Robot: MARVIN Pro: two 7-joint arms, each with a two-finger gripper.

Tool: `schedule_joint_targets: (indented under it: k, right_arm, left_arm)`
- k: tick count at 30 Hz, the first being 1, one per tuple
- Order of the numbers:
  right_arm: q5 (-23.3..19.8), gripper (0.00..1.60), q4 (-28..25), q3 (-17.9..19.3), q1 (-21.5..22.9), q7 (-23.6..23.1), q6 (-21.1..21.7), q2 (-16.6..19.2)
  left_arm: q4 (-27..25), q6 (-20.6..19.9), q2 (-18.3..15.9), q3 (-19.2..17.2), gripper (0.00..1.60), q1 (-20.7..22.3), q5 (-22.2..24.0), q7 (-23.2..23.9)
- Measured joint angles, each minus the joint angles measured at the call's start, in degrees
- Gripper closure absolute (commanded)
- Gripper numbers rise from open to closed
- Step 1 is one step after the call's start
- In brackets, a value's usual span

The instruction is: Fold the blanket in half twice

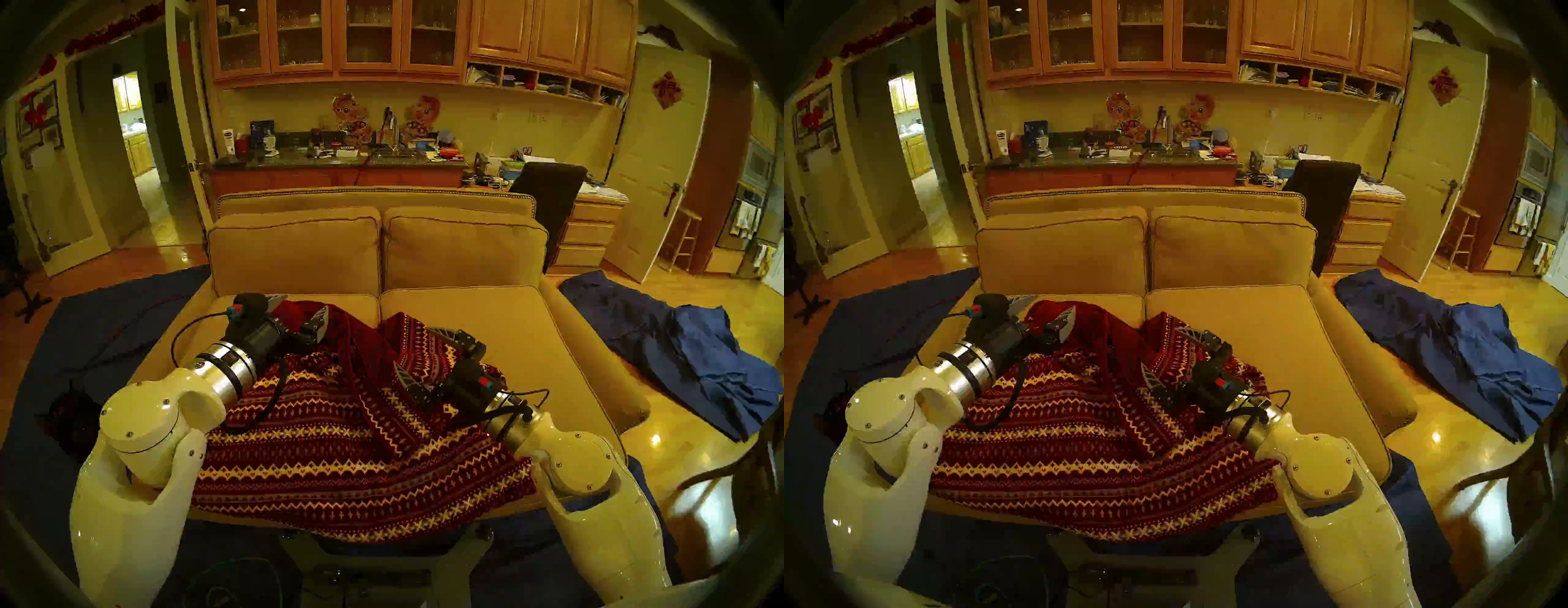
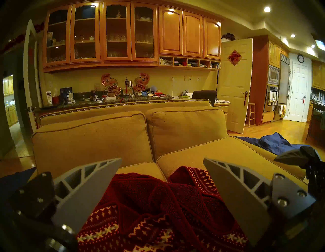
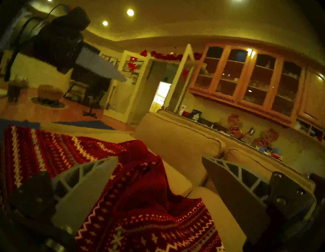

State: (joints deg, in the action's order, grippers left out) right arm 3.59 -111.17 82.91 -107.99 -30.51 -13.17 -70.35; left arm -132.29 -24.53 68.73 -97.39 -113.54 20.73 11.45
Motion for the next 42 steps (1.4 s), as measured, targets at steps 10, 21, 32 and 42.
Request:
schedule_joint_targets:
  k: [10, 21, 32, 42]
  right_arm:
    - [6.9, 0.0, 3.71, -2.86, 4.59, -2.81, -2.61, 2.0]
    - [10.62, 0.0, 5.89, -4.53, 8.41, -1.7, 1.02, 0.0]
    - [10.39, 0.0, 5.08, -4.62, 10.07, -1.01, 3.97, -1.53]
    - [18.24, 0.0, 8.83, -6.89, 11.52, -1.03, -0.25, 1.17]
  left_arm:
    - [0.0, 0.0, 0.02, 0.0, 0.0, 0.0, -0.02, 0.0]
    - [0.0, -0.01, 0.03, 0.0, 0.0, 0.0, -0.03, 0.0]
    - [0.01, -0.02, 0.05, 0.0, 0.0, 0.0, -0.05, 0.0]
    - [0.01, -0.02, 0.06, 0.0, 0.0, 0.0, -0.06, 0.0]
